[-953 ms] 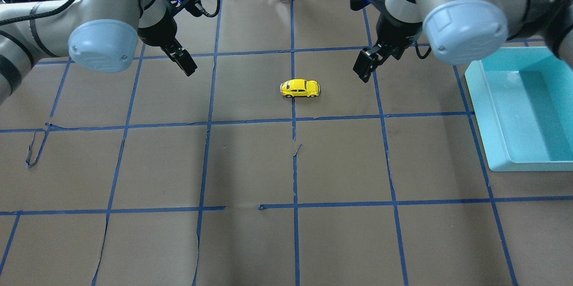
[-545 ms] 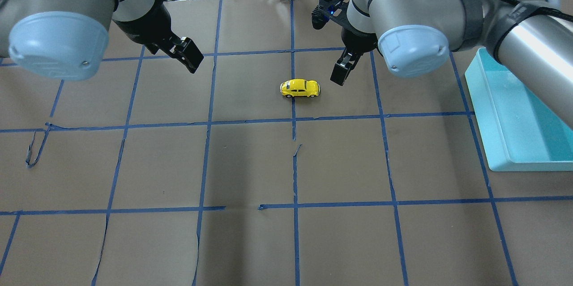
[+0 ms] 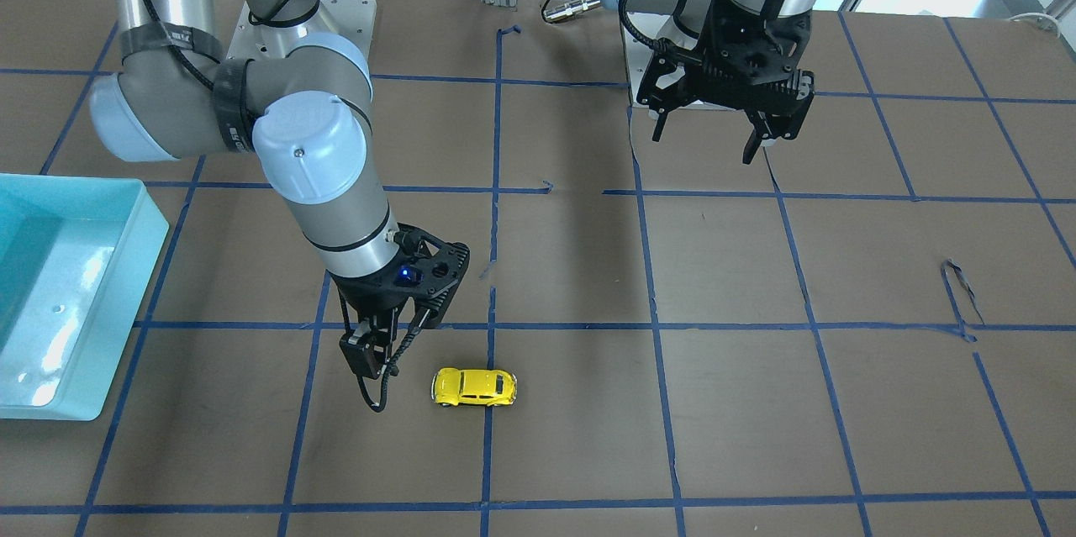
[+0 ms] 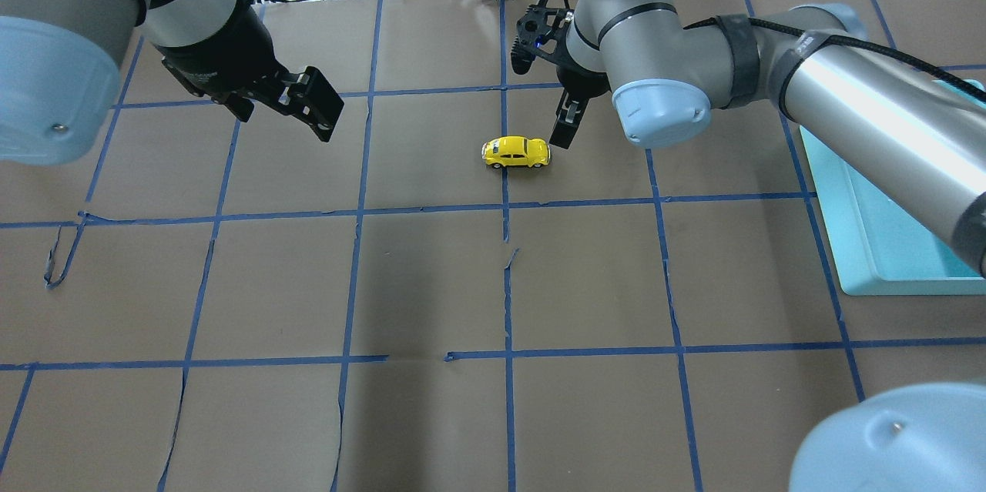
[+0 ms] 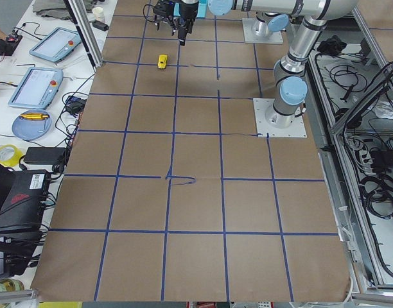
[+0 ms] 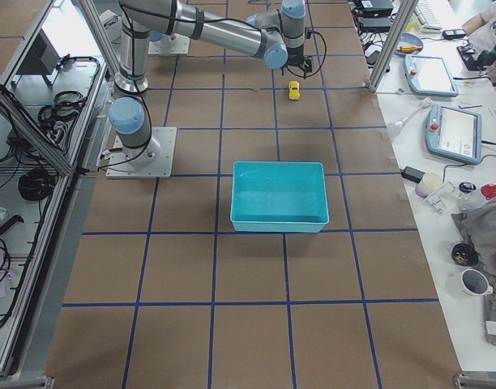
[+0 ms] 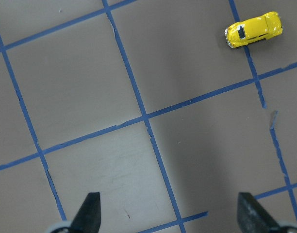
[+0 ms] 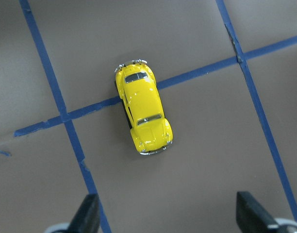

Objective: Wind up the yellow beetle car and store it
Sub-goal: 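Lower the right gripper and grasp the yellow car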

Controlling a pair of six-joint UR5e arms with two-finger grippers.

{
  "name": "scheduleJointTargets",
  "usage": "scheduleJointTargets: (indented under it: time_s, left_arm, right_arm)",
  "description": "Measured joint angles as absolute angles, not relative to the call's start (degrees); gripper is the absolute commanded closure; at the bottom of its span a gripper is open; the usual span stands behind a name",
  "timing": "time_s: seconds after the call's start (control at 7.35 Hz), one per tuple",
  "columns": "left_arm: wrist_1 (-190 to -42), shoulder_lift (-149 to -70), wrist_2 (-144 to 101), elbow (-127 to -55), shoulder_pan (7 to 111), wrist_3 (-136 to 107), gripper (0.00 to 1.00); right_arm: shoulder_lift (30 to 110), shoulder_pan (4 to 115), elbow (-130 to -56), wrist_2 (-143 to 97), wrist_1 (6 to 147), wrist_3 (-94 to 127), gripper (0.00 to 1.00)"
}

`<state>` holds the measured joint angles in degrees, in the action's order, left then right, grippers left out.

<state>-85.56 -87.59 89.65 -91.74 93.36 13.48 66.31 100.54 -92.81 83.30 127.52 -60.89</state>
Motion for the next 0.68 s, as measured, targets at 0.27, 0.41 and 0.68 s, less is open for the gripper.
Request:
scheduleJointTargets:
  time_s: [0.27,0.41,0.68]
  left_arm:
    - [-86.2,-87.3,89.3,-91.4,93.3,11.5,0.00]
    - [-86.9,-87.5,89.3,-90.5,93.2,9.4,0.00]
    - [-88.8,-88.3,89.2,-88.3,93.0,4.6,0.00]
  right_arm:
    - [62.3,101.6,-92.7,82.1,131.2,-63.8,0.00]
    - [60.3,102.6,-92.6,81.9,133.3,-64.4,0.00]
    - [57.3,103.9,-92.4,81.8,135.4,-65.6,0.00]
